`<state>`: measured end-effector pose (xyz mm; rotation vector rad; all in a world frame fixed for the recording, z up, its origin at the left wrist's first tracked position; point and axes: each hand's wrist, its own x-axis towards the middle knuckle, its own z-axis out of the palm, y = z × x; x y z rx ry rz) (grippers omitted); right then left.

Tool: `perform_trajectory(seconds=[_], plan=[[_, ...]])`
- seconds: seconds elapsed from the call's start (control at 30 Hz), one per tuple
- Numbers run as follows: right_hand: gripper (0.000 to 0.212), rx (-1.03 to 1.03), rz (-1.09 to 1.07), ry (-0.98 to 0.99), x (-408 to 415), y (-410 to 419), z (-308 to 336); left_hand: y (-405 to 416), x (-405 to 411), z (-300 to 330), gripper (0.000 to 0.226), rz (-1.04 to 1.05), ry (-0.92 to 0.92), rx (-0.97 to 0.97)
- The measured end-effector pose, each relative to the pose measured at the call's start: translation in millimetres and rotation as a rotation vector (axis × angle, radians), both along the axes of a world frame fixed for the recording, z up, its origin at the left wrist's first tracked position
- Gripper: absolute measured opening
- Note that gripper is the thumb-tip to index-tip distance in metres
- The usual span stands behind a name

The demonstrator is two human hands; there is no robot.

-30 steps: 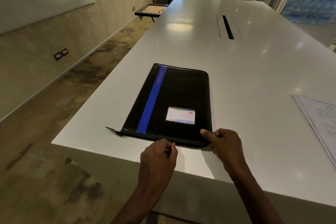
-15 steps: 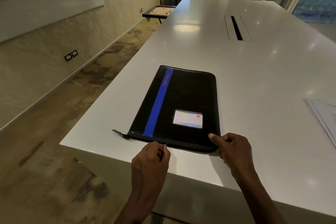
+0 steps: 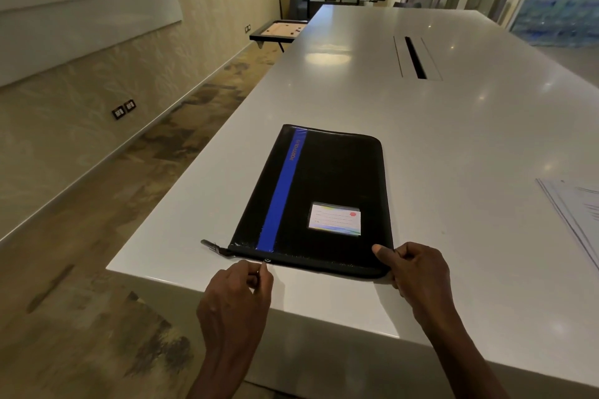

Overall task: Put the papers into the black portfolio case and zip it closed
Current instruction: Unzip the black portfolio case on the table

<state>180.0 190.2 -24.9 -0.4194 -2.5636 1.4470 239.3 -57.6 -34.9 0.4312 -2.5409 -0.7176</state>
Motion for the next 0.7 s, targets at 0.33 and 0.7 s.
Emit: perform_trajectory(seconds=[0.33, 0.7], plan=[[0.038, 0.023, -0.002, -0.006, 1, -1, 2, -33, -2, -1, 0.010, 0.038, 0.074, -0.043], [0.039, 0.028, -0.007, -0.016, 2, -3, 5, -57, 1, -5, 0.009, 0.067, 0.137, -0.101]])
